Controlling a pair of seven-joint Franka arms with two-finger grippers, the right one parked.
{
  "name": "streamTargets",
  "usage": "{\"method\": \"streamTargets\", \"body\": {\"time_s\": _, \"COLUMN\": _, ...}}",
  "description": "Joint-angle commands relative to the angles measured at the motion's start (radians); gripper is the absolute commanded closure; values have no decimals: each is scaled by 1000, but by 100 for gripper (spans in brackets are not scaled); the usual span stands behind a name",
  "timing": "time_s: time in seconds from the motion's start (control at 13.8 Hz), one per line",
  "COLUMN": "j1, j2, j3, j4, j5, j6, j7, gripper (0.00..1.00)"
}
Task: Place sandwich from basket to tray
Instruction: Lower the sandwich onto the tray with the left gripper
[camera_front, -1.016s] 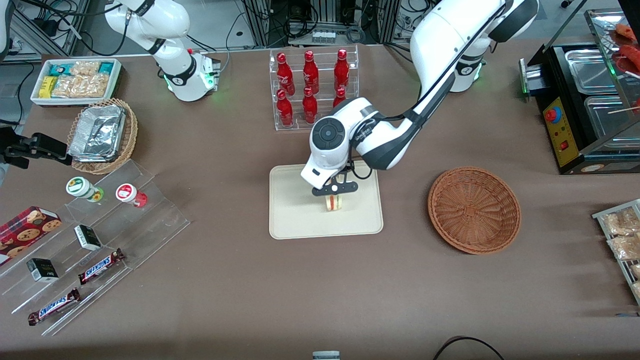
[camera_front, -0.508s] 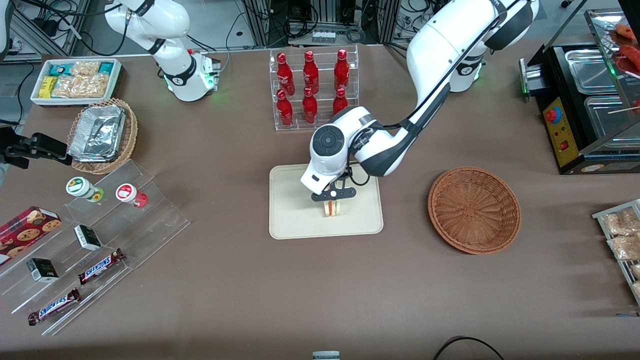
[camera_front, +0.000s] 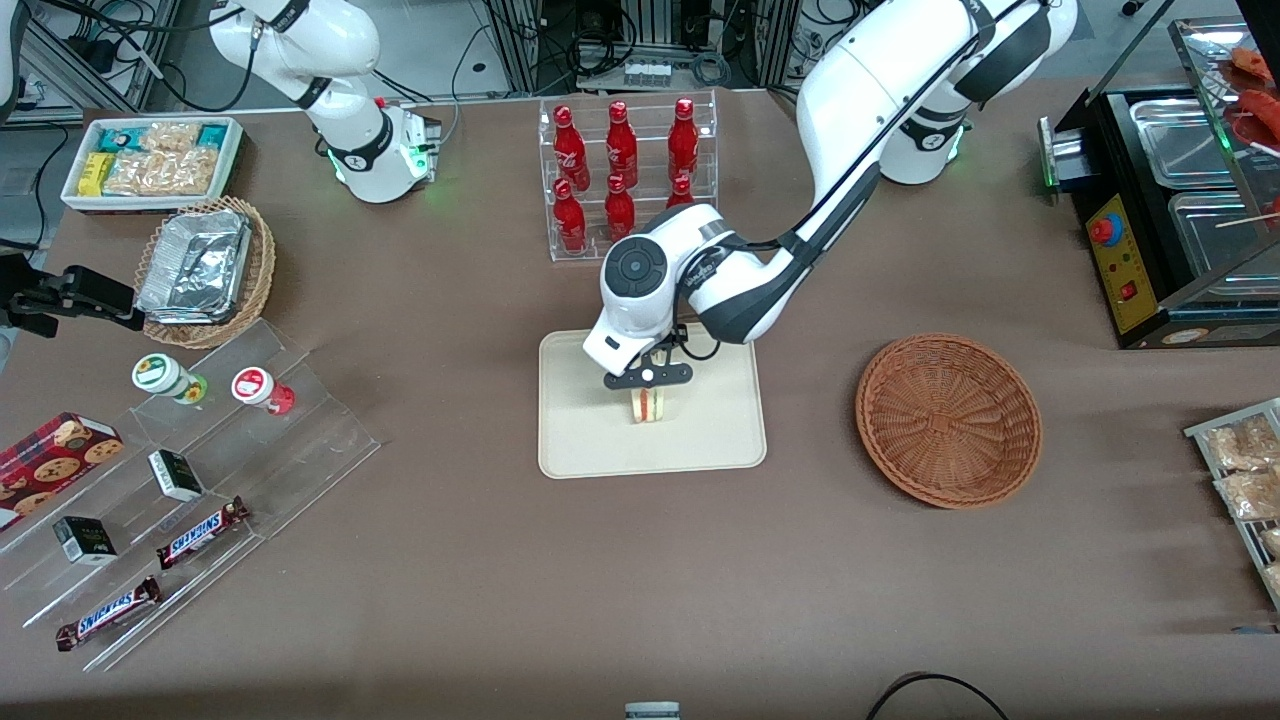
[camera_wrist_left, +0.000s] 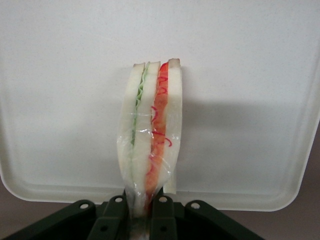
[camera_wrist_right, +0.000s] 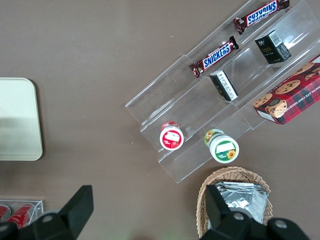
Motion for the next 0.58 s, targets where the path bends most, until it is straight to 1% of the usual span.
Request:
{"method": "streamTargets", "body": {"time_s": 0.0, "j1": -12, "j2": 36, "j3": 7, "j4": 51, "j5": 43, "j6": -7, "j7": -31, "gripper": 100}}
{"method": "streamTargets", "body": {"time_s": 0.22, "j1": -12, "j2": 50, "j3": 7, "j4": 59, "j5": 68, "j6": -7, "j7": -54, "gripper": 100}}
{"method": "streamTargets", "body": {"time_s": 0.51, "j1": -12, "j2": 65, "j3": 7, "j4": 78, "j5": 71, "j6": -7, "j7": -103, "gripper": 100}}
